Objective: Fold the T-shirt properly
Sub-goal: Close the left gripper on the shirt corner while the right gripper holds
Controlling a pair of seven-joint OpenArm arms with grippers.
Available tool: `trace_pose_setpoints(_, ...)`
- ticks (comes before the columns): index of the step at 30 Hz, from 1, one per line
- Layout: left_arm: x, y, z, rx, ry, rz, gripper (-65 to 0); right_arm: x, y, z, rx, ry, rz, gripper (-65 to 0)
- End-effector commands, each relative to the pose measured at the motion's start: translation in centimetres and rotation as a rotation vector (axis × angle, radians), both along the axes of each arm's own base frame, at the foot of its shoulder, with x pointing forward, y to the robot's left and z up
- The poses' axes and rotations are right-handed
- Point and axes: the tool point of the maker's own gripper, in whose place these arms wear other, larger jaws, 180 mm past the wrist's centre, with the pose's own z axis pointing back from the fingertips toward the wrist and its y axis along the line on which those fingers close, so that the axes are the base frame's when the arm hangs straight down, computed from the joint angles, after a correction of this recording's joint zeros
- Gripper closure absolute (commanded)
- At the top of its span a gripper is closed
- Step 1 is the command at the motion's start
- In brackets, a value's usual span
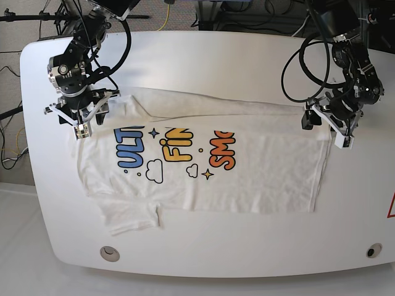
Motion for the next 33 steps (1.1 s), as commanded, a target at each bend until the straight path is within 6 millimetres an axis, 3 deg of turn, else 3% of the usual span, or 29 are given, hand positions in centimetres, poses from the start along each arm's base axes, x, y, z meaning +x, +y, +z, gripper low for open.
trace_pose_setpoints(1, 0.3, 0.8, 0.5, 0.005, -0.018, 0.011, -44.6, 0.4, -0.5, 1.1, -0.016, -0.040, -0.006, -30.5)
trace_pose_setpoints(7, 0.4, 0.8, 0.2, 0.000, -0.008, 0.011, -38.1, 0.2, -0.4, 1.0, -0.015, -0.037, -0.003, -30.4)
trace_pose_setpoints(9, 0.5, 0.8, 0.1, 0.004, -0.003, 0.011, -33.4, 0.1, -0.4, 0.8, -0.013, -0.032, -0.002, -30.3)
trace_pose_setpoints(11, 0.8, 1.0, 0.4, 0.018, -0.015, 0.007, -22.1, 0.2, -0.4, 0.8, -0.013, -0.029, -0.003, -30.1)
trace_pose_setpoints(13, 0.9, 1.1, 0.3, 0.021, -0.015, 0.007, -16.1, 0.0, -0.5, 0.7, -0.013, -0.025, -0.003, -30.1)
trace_pose_setpoints(21, 0.9, 1.2, 0.0, 0.042, 0.000, 0.001, -13.4, 0.0, -0.8, 0.5, -0.018, -0.019, -0.013, -29.8)
trace_pose_setpoints(29, 1.2, 0.7, -0.1, 0.035, -0.014, -0.006, -0.7, 0.0, -0.8, 0.4, -0.015, -0.015, -0.012, -29.8)
trace_pose_setpoints(33, 1.9, 0.1, 0.0, 0.010, -0.045, -0.009, 0.0, 0.0, -0.6, 0.5, -0.016, -0.018, -0.008, -30.1)
